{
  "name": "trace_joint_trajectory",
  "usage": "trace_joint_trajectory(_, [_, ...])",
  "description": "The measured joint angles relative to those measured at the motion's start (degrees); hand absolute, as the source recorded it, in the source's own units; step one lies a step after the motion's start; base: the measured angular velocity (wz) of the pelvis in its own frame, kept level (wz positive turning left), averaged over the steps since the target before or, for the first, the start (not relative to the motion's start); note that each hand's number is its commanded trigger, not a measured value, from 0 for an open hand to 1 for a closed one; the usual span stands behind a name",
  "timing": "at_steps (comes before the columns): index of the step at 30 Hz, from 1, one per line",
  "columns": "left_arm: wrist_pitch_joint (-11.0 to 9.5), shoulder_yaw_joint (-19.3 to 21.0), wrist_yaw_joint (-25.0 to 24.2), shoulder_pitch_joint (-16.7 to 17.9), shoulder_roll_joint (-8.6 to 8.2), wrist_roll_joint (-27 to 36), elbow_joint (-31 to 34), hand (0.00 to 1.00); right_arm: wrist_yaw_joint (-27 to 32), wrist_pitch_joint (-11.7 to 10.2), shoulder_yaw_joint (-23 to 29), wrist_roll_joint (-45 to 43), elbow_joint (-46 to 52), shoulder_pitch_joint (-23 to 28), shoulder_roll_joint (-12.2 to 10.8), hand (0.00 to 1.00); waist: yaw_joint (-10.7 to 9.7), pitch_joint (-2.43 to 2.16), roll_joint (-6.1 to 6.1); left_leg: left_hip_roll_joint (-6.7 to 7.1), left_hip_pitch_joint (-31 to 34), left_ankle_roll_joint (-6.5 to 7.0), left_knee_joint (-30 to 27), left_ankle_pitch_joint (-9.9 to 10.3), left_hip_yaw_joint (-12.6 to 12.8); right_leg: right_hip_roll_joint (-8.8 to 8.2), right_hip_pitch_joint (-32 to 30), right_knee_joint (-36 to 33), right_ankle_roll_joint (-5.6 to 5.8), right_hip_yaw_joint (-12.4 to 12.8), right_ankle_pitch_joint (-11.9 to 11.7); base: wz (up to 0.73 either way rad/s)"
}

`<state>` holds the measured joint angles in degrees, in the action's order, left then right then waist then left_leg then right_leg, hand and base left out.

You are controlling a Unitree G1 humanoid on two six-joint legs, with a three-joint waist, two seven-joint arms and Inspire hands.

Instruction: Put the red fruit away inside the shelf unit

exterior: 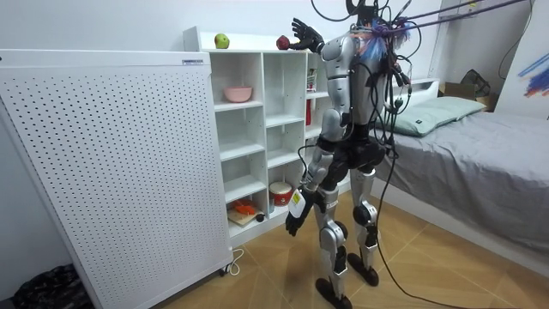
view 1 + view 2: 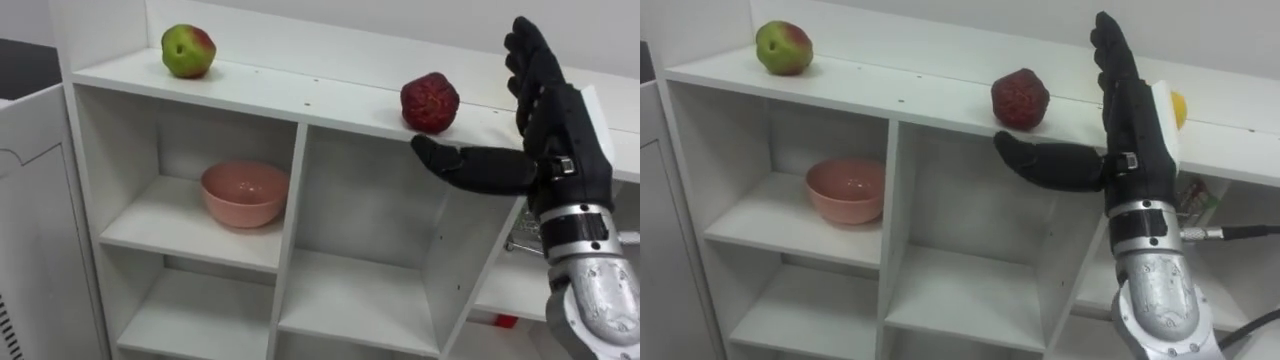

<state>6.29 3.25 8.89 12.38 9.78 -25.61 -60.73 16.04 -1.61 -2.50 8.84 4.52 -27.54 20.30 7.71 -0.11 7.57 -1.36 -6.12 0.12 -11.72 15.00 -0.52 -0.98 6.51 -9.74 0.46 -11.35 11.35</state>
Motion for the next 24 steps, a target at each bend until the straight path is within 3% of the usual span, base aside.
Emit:
trace_joint_trajectory(6, [0.1,0.09,-0.9,0.55,0.05,0.01,1.86,0.0,0.0,0.53,0.0,2.55,-0.08,-0.52,0.28,0.0,0.52,0.36,0.53,-0.01,-0.17,0.0,0.09,0.0,-0.26,0.02,0.26,0.09,0.0,-0.19,0.0,0.01])
trace_joint_trajectory(19, [0.99,1.14,-2.3,0.46,-0.02,-1.49,2.23,0.0,-3.5,1.52,-0.03,6.35,-5.48,-0.76,0.73,0.0,1.83,0.35,0.62,0.0,0.52,-0.01,-0.09,-0.01,-0.48,0.02,-0.35,0.08,0.0,-0.37,0.0,0.0])
trace_joint_trajectory(20, [1.0,1.14,-2.29,0.47,-0.02,-1.49,2.23,0.0,-3.74,1.48,-0.05,6.36,-5.62,-0.93,0.86,0.07,1.85,0.32,0.65,0.0,0.51,-0.01,-0.09,-0.01,-0.53,0.02,-0.29,0.08,0.0,-0.39,0.0,0.0])
trace_joint_trajectory(22, [1.18,1.13,-2.3,0.51,-0.01,-1.52,2.23,0.0,-4.52,1.48,-0.13,6.46,-6.12,-1.48,1.42,0.44,1.85,0.37,0.58,0.0,0.58,-0.01,-0.07,-0.01,-0.56,0.01,-0.36,0.09,0.0,-0.47,0.0,0.0])
trace_joint_trajectory(23, [1.22,1.12,-2.32,0.57,-0.02,-1.52,2.23,0.0,-4.66,1.48,-0.12,6.48,-6.17,-1.55,1.55,0.55,1.84,0.37,0.59,0.0,0.63,-0.02,-0.07,-0.01,-0.57,0.0,-0.43,0.08,0.0,-0.51,0.0,0.0])
trace_joint_trajectory(24, [1.28,1.12,-2.35,0.59,-0.03,-1.52,2.23,0.0,-4.95,1.48,-0.12,6.48,-6.21,-1.56,1.8,0.8,1.84,0.36,0.6,0.0,0.66,-0.02,-0.07,-0.01,-0.57,-0.01,-0.43,0.06,0.0,-0.57,0.0,0.0])
